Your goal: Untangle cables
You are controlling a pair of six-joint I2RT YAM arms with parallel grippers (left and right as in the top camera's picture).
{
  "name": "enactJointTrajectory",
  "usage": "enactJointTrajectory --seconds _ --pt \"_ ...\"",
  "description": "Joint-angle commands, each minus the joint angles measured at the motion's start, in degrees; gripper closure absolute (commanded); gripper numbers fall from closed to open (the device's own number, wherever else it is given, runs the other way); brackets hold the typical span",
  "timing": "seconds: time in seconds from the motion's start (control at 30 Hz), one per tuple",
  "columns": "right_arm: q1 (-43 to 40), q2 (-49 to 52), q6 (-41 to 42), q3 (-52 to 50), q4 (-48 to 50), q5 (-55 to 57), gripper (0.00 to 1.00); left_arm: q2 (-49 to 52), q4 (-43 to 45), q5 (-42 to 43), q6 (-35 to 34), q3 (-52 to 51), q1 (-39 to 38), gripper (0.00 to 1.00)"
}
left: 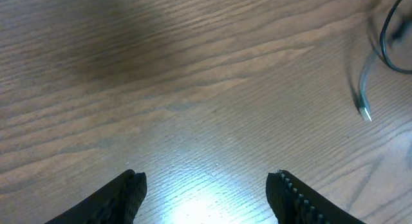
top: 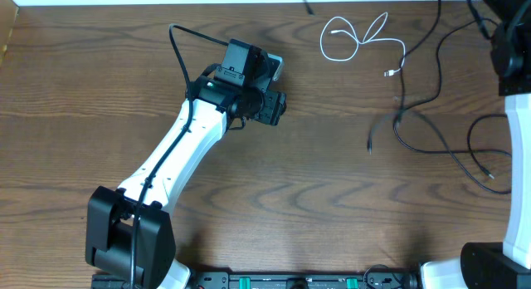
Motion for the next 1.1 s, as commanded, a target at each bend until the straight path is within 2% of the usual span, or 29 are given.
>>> enactJointTrajectory --seconds 0.0,0.1,0.37,0.47,0.7,0.83,0.9,1.0,1.07 --pt "0.07 -0.42 2.16 2.21 1.6 -2.43 0.99 0.44 -0.35 -0.81 1.2 -0.61 -0.02 0.35" --pt "0.04 -0.46 5.77 3.26 6.34 -5.03 0.99 0.44 -0.39 -0.81 1.22 -0.61 -0.02 0.35" --pt "-0.83 -0.5 8.74 5.4 11.28 -7.87 0.99 0.44 -0.37 -0.81 1.27 -0.61 -0.02 0.35" --pt "-1.09 -0.57 10.95 6.47 14.67 -13.0 0.99 0.46 -0.37 -0.81 1.66 -0.61 -0.02 0.35" --pt "-1.36 -0.59 12.04 6.99 15.47 -13.4 0.99 1.07 -0.39 -0.81 1.64 -0.61 -0.02 0.35" --pt "-1.42 -0.28 7.74 6.99 5.62 -9.99 0.99 1.18 -0.28 -0.81 1.64 -0.61 -0.02 0.35" --pt "-1.42 0.2 2.27 6.97 -4.98 -4.11 0.99 1.18 0.57 -2.08 1.6 -0.61 0.0 0.35" --pt "-1.44 1.11 -5.09 6.97 -18.32 6.82 0.99 0.96 2.73 -8.44 1.4 -0.17 0.0 0.36" --pt "-1.44 1.29 -5.79 6.97 -21.29 10.36 0.99 0.79 2.97 -8.9 1.4 0.66 0.04 0.36"
